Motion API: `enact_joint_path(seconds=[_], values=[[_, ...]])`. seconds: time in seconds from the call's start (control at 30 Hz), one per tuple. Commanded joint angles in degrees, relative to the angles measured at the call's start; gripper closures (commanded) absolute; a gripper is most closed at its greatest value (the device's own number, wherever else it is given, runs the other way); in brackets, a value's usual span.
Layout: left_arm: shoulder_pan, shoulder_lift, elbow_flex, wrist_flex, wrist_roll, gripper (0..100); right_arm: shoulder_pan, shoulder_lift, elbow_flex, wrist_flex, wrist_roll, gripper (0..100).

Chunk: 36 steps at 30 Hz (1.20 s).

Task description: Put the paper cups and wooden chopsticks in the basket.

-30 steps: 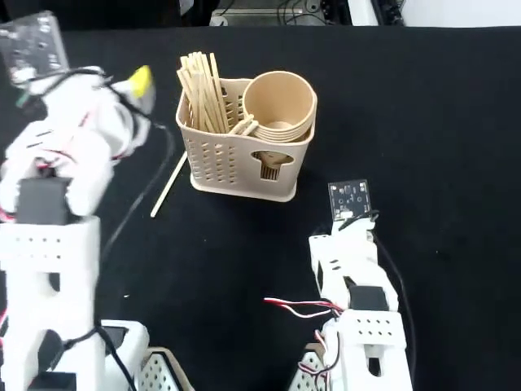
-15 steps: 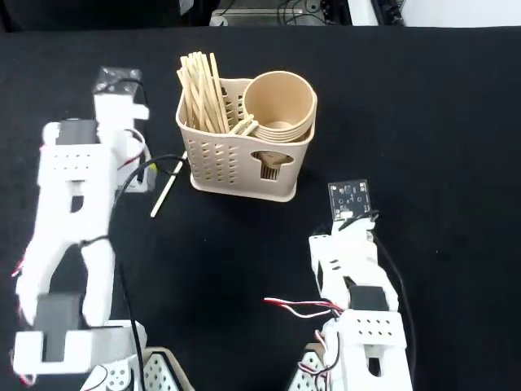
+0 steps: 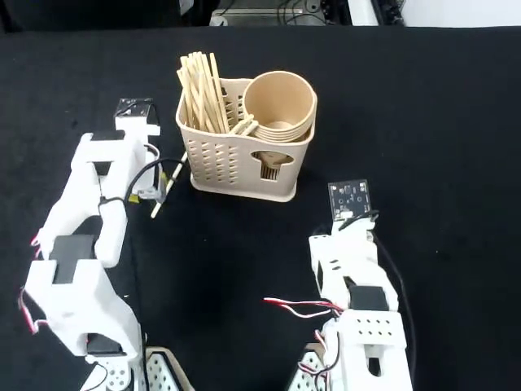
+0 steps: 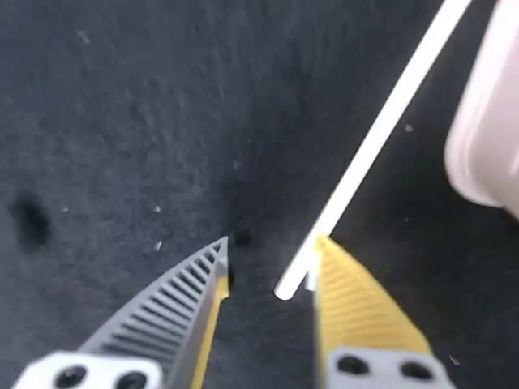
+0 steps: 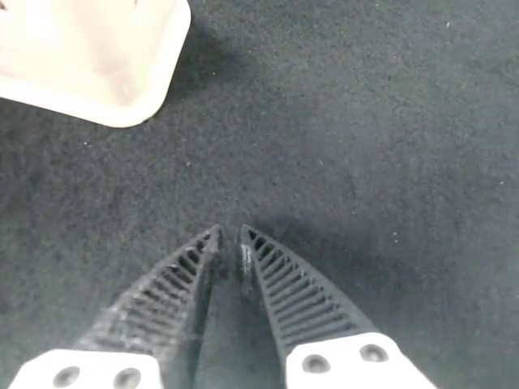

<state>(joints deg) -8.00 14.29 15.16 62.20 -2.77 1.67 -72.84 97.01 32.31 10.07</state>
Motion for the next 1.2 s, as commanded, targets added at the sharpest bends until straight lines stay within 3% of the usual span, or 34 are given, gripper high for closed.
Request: enact_joint_path(seconds=[0.0, 0.37, 0.6, 0.83, 1.17], values=[[-0.04, 3.08, -4.62, 2.64, 0.26, 91, -0.26, -0.84, -0.04, -0.09, 0.26, 95.9], [-0.13, 2.99, -5.49, 4.04, 0.26, 94, -0.26, -0.84, -0.04, 0.0, 0.26, 95.9], [1.63, -6.33, -10.86, 12.13, 1.14, 94, -0.26, -0.84, -0.04, 0.0, 0.26, 95.9], [7.78, -8.0, -4.88, 10.64, 1.85, 82, -0.26, -0.84, -0.04, 0.0, 0.26, 95.9], [5.14, 2.46, -3.47, 2.9, 1.14, 84, -0.26, -0.84, -0.04, 0.0, 0.26, 95.9]])
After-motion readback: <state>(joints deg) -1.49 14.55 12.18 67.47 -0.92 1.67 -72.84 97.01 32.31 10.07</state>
